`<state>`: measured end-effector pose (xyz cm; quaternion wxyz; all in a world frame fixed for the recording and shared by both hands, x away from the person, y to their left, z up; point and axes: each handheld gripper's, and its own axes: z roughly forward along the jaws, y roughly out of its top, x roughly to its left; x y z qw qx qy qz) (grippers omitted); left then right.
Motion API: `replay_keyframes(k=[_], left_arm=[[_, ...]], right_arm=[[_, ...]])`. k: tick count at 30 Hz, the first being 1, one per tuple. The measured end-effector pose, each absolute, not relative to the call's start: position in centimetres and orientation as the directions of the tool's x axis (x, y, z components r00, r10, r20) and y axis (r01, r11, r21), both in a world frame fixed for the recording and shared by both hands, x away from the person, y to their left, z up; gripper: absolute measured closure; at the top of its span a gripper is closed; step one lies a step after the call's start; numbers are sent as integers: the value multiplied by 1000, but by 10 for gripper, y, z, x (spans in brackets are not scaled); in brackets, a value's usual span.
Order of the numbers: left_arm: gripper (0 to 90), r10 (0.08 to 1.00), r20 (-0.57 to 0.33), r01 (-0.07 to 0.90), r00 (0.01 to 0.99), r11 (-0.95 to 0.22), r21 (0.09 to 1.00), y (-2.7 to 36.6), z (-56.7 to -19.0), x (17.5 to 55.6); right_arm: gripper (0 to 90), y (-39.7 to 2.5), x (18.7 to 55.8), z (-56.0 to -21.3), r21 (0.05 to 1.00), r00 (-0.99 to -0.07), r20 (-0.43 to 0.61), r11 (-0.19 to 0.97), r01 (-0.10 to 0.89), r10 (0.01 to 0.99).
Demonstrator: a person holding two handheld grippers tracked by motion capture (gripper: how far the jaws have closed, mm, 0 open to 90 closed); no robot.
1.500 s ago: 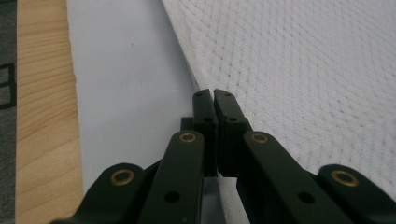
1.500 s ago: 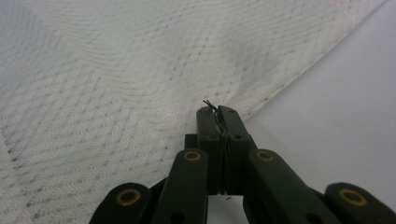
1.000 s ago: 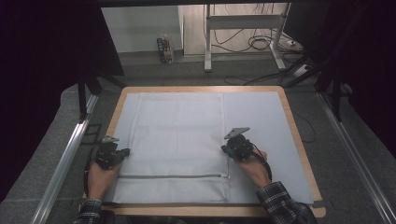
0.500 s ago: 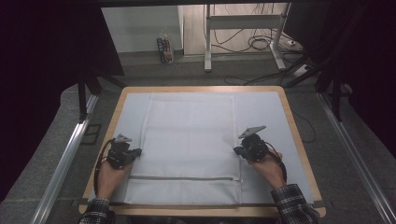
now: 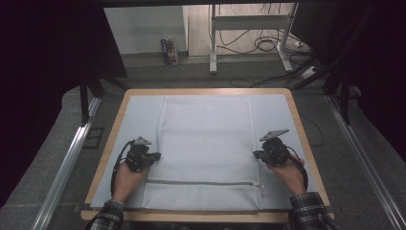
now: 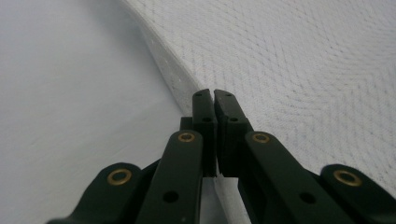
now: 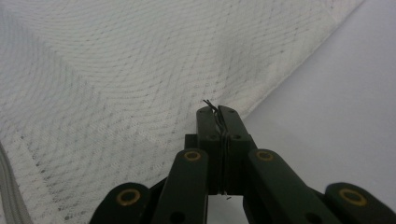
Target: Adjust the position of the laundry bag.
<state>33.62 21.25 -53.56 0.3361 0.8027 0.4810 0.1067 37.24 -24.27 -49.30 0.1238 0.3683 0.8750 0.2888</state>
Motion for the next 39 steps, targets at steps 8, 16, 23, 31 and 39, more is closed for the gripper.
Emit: replay_keyframes(k=[8,16,23,31,39], left_arm=[[883,840,-136,693,525,-329,641,199,-533,338],[882,834,-172,700,525,-308,645,200,-534,337],[785,849,-103,682,518,-337,649,203,-534,335],[374,846,-29,633,532,-375,677,202,-534,330],[103,824,-37,616,565,-391,684,208,-535,319]], right_arm=[[881,-257,372,-495,590,-679,-20,557,584,734],[882,-261,374,-497,580,-667,-46,564,588,743],[839,-259,372,-497,591,-679,-64,576,565,731],[567,-256,368,-496,628,-692,-78,575,525,717],[287,-255,361,-496,650,-696,-97,575,496,711]])
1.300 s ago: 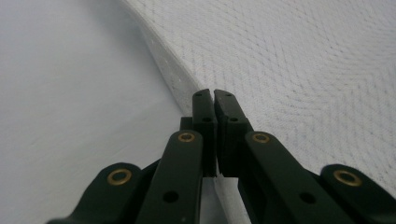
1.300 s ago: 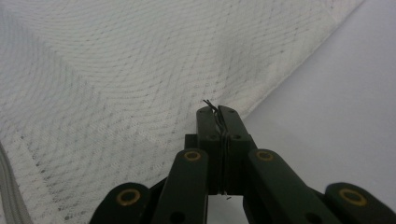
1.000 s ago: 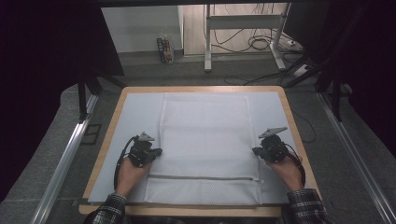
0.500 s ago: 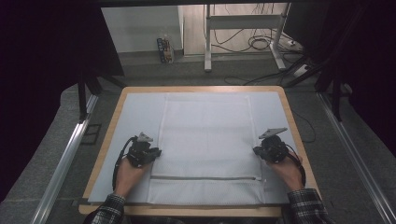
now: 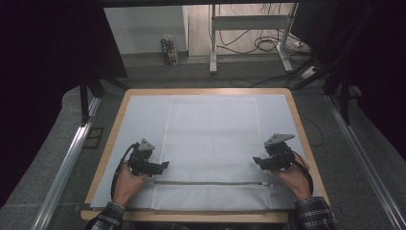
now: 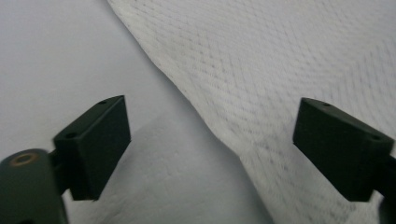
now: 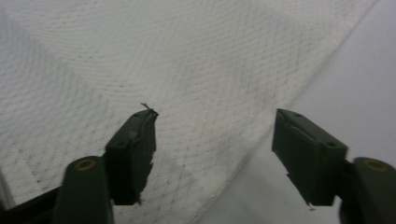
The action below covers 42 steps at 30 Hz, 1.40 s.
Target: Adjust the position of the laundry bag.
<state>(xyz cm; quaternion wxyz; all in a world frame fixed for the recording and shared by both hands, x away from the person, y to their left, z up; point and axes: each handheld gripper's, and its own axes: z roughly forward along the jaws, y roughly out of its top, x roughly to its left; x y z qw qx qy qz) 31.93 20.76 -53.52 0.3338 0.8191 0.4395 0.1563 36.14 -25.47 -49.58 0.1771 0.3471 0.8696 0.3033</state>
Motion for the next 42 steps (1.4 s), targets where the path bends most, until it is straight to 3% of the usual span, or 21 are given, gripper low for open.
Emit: replay_keyframes(k=[4,10,14,20,32,42], left_arm=[[64,804,2,571,595,-424,703,207,-534,313],[44,815,-72,565,575,-332,755,213,-528,305],[42,817,-105,587,567,-311,747,219,-528,299],[45,809,-62,588,585,-370,719,209,-529,294],[43,784,-12,571,621,-442,692,198,-532,288],[44,782,-18,550,623,-421,721,200,-528,281]], right_arm=[[195,-257,358,-496,673,-706,-67,554,490,705],[118,-258,348,-497,679,-718,-41,547,490,695],[94,-261,339,-498,683,-721,-20,536,496,693],[42,-271,325,-501,677,-733,2,538,502,681],[35,-277,306,-502,645,-740,18,558,522,673],[123,-281,295,-510,588,-742,19,593,551,670]])
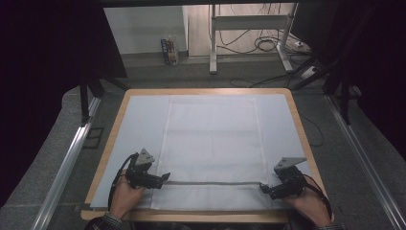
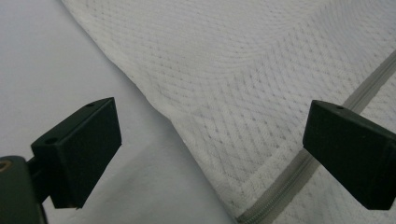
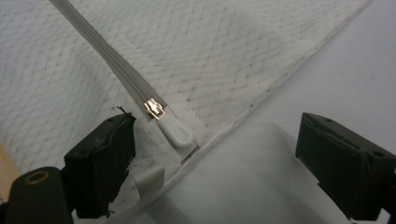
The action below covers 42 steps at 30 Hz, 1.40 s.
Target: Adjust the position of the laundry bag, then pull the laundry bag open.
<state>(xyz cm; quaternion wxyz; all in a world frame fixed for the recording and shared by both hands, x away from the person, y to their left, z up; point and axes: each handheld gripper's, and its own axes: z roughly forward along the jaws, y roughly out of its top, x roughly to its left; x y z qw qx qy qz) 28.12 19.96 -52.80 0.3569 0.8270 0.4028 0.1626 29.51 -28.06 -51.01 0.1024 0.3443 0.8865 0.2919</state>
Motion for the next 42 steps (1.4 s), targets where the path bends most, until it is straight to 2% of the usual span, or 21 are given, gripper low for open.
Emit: replay_keyframes(k=[7,18,26,32,42], left_arm=[[43,779,-14,551,627,-431,714,199,-528,280],[43,773,-10,555,634,-446,702,197,-531,281],[45,767,-1,552,642,-461,695,196,-532,281],[47,759,20,542,651,-483,688,193,-532,280],[49,749,38,528,661,-501,686,190,-532,280]], right_arm=[[131,-281,294,-508,594,-749,36,589,548,662],[83,-278,292,-510,585,-757,50,595,551,651],[113,-268,288,-514,528,-760,-46,662,532,648],[282,-265,281,-512,528,-740,-41,643,555,671],[685,-264,273,-509,549,-724,-19,613,569,689]])
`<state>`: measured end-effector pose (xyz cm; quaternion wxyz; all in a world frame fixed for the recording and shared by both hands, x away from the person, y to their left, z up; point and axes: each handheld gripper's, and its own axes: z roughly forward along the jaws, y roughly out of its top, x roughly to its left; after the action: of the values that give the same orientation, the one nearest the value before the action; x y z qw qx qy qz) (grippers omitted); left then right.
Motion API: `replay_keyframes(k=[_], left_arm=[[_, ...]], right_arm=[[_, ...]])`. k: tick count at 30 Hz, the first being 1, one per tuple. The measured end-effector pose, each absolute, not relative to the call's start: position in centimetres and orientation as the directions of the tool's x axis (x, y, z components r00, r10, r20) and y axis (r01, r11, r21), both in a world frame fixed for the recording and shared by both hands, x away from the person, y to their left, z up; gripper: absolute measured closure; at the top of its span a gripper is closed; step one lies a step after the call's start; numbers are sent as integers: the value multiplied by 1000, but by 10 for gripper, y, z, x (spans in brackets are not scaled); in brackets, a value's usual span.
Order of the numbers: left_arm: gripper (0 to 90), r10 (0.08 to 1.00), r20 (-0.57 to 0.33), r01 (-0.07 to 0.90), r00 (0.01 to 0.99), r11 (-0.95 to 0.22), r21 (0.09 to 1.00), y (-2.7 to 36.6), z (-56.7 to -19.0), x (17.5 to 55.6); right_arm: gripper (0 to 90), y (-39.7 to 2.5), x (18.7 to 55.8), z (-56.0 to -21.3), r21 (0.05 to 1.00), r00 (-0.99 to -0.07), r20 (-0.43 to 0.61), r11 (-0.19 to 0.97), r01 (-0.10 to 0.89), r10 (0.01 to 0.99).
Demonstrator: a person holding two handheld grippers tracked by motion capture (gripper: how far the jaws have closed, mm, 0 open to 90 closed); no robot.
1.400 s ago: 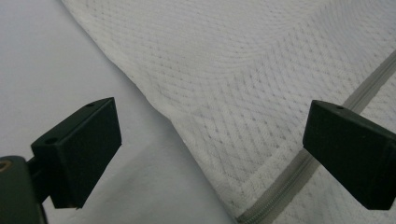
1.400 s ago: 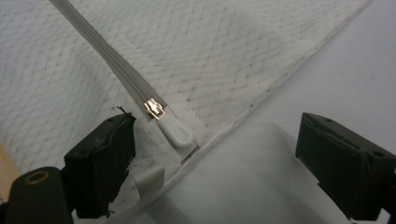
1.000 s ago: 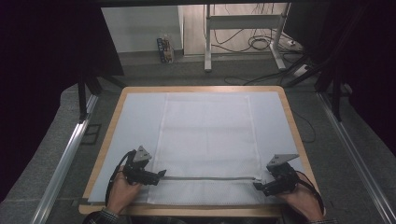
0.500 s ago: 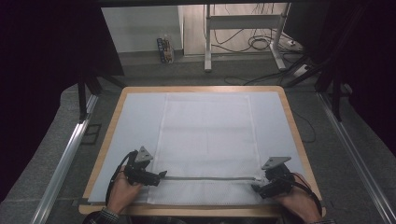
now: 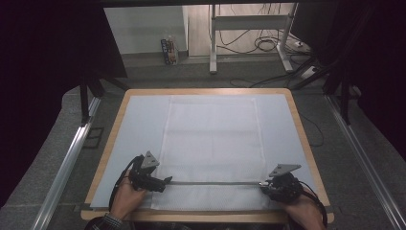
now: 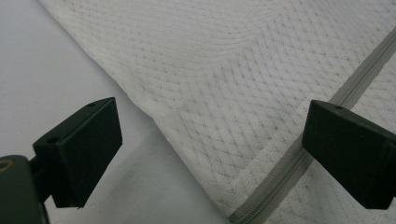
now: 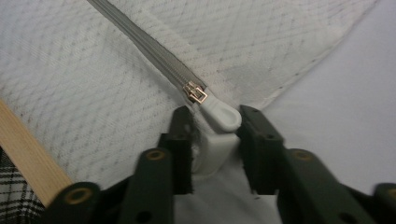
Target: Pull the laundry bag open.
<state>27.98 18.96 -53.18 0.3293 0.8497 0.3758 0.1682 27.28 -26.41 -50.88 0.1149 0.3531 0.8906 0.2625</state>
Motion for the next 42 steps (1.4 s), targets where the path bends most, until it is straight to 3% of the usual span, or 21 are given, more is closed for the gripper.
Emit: replay_keyframes(k=[3,8,21,42], left_arm=[[50,747,42,522,664,-504,688,189,-531,280],[54,743,5,534,670,-485,693,186,-528,281],[47,654,-86,500,752,-481,720,127,-514,291],[69,450,-73,343,890,-556,757,-17,-501,320]], right_arm=[[791,-266,273,-508,556,-727,0,604,571,687],[840,-267,273,-507,563,-746,10,613,554,666],[847,-265,269,-497,604,-773,-55,637,478,632],[838,-267,270,-496,620,-788,-52,639,456,613]])
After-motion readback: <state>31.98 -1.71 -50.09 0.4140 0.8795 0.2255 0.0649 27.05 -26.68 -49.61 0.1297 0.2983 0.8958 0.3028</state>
